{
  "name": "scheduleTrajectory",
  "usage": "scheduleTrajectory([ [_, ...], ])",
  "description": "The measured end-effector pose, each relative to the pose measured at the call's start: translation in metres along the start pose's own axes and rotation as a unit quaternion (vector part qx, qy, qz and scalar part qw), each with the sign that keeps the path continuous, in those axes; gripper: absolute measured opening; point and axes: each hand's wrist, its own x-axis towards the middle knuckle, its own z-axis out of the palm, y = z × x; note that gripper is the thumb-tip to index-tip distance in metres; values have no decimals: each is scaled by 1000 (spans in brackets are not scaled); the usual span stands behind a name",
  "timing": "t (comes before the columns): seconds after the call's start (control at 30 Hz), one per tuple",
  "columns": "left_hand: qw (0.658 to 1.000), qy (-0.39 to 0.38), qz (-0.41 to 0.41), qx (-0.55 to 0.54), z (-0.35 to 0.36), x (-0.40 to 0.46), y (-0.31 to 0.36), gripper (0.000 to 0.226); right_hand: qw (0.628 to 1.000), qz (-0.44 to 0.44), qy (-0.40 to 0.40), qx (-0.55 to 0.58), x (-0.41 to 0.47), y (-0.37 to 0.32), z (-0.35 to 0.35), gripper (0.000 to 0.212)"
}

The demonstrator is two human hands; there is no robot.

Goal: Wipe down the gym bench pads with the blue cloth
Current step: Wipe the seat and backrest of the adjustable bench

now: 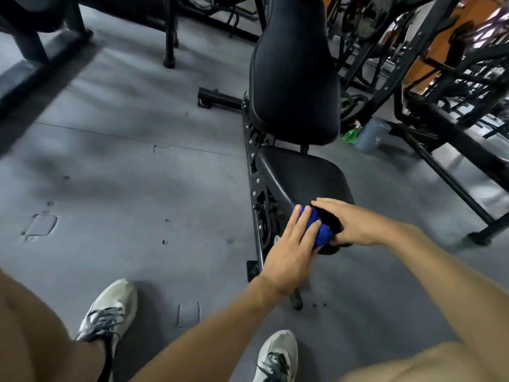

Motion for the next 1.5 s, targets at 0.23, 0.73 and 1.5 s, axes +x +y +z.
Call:
scheduleTrajectory([
  [0.23,996,84,-13,2,-19,12,-52,55,999,11,-27,-42,15,-3,-4,103],
  [0.73,986,-37,161,27,-43,65,-120,48,999,46,-20,-17,37,-34,3,151],
  [1.5,985,6,174,-17,-33,65,-104,41,998,5,46,49,71,-34,15,136],
])
